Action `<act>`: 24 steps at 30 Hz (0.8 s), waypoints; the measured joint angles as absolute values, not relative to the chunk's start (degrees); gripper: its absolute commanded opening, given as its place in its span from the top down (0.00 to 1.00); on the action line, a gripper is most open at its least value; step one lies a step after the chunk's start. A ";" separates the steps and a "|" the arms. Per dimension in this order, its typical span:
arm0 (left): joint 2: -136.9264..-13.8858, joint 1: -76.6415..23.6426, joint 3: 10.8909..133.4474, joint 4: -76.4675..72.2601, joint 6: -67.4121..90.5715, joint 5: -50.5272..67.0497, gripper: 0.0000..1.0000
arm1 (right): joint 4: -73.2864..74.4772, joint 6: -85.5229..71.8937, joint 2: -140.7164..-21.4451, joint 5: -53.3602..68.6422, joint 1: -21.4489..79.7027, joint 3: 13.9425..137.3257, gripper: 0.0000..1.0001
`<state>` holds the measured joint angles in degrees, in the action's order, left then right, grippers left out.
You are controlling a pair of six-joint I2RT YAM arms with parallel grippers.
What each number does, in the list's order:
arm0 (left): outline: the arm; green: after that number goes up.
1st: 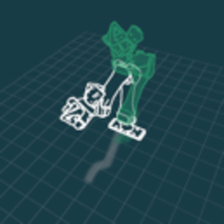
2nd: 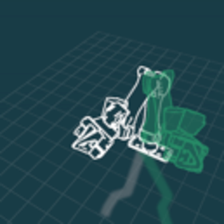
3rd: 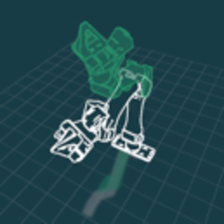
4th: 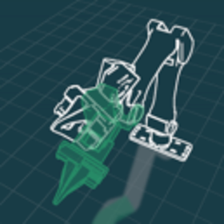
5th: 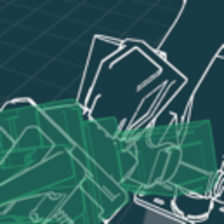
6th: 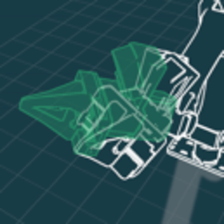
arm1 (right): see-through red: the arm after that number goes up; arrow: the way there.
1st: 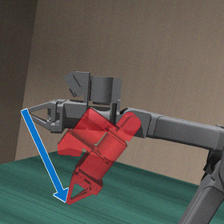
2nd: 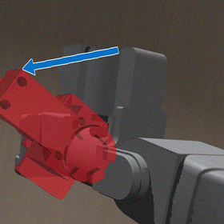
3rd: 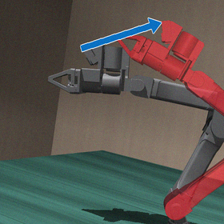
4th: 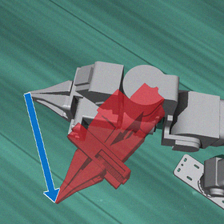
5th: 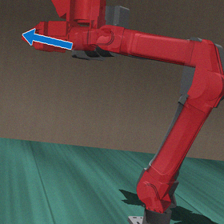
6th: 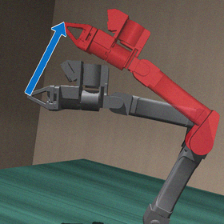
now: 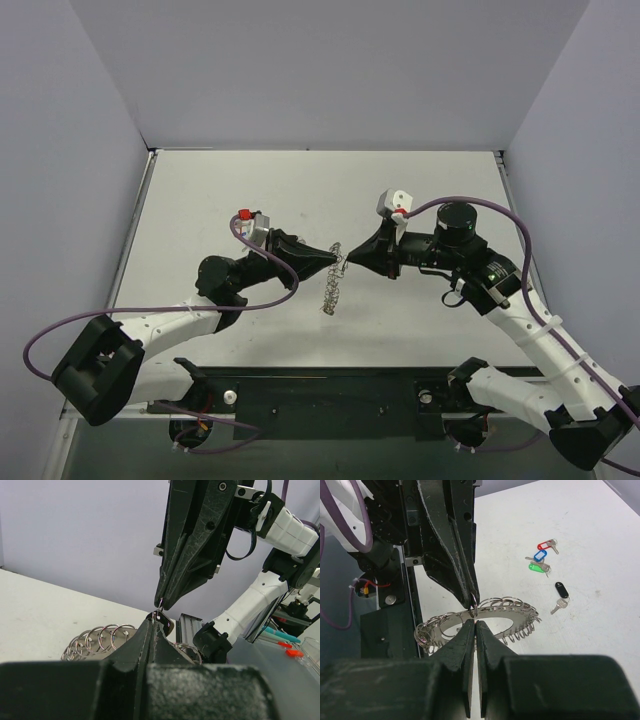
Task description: Put the keys on the keyring
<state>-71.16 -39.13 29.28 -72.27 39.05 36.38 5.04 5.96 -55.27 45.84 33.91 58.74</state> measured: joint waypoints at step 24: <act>-71.18 -38.87 29.28 -72.27 39.03 36.47 1.00 | 3.62 4.49 -55.77 44.58 34.59 58.57 1.00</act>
<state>-71.18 -38.87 29.28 -72.27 39.03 36.47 3.62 4.49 -55.77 44.58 34.59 58.57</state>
